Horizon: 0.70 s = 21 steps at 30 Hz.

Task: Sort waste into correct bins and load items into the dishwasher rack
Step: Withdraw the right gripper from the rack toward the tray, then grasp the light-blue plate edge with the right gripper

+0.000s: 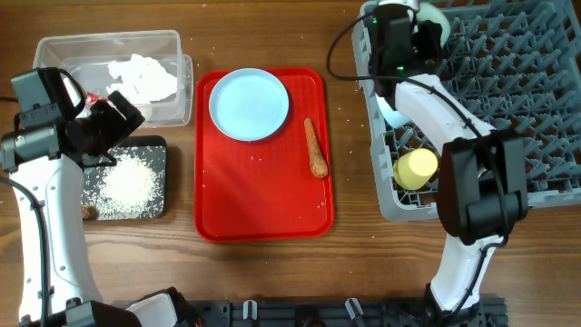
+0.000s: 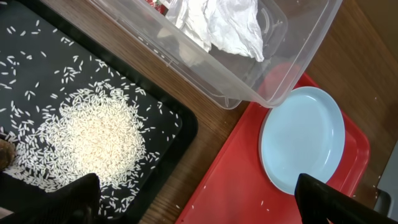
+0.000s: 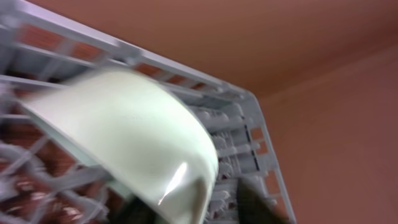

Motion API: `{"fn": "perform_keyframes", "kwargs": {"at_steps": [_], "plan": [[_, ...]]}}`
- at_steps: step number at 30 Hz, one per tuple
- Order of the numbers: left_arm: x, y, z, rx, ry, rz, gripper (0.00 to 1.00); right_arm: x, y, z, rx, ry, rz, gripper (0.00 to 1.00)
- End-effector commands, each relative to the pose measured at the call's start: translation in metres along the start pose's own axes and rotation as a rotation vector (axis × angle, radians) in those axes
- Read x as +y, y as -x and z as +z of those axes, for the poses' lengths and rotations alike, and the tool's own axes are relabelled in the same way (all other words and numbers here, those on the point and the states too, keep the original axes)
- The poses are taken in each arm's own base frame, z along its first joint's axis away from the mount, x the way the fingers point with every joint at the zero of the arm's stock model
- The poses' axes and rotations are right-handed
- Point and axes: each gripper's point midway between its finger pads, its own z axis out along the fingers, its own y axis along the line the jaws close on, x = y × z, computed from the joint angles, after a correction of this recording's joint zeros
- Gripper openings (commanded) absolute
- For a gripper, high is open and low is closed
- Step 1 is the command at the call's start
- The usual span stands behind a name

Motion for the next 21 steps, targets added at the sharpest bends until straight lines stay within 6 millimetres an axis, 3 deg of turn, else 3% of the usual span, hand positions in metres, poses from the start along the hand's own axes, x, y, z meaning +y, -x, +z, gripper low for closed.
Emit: {"fn": "perform_keyframes", "kwargs": {"at_steps": [1, 4, 8, 9, 10, 12, 14, 16, 18, 21], "plan": [[-0.002, 0.005, -0.004, -0.018, -0.004, 0.012, 1.00, 0.018, 0.011, -0.016, -0.035, 0.013, -0.011, 0.68], [-0.002, 0.005, -0.004, -0.018, -0.004, 0.012, 1.00, 0.004, 0.024, -0.028, -0.059, -0.063, 0.055, 0.78], [-0.002, 0.005, -0.004, -0.018, -0.004, 0.012, 1.00, -0.021, 0.041, -0.045, -0.103, -0.077, 0.117, 0.79], [-0.002, 0.005, -0.004, -0.018, -0.004, 0.012, 1.00, -0.026, 0.045, -0.052, -0.116, -0.075, 0.130, 0.79], [-0.002, 0.005, -0.004, -0.018, -0.005, 0.012, 1.00, -0.029, 0.058, -0.072, -0.156, -0.047, 0.160, 0.79], [-0.002, 0.005, -0.004, -0.018, -0.004, 0.012, 1.00, -0.008, 0.075, -0.114, -0.233, 0.114, 0.184, 0.77], [-0.002, 0.005, -0.004, -0.018, -0.004, 0.012, 1.00, 0.026, 0.081, -0.154, -0.259, 0.336, 0.287, 0.75], [-0.002, 0.005, -0.004, -0.018, -0.004, 0.012, 1.00, 0.081, 0.074, -0.197, -0.180, 0.679, 0.440, 0.71], [-0.002, 0.005, -0.004, -0.018, -0.004, 0.012, 1.00, 0.122, 0.067, -0.226, -0.044, 0.956, 0.569, 0.69], [-0.002, 0.005, -0.004, -0.018, -0.004, 0.012, 1.00, 0.168, 0.054, -0.251, 0.160, 1.191, 0.680, 0.66]]}}
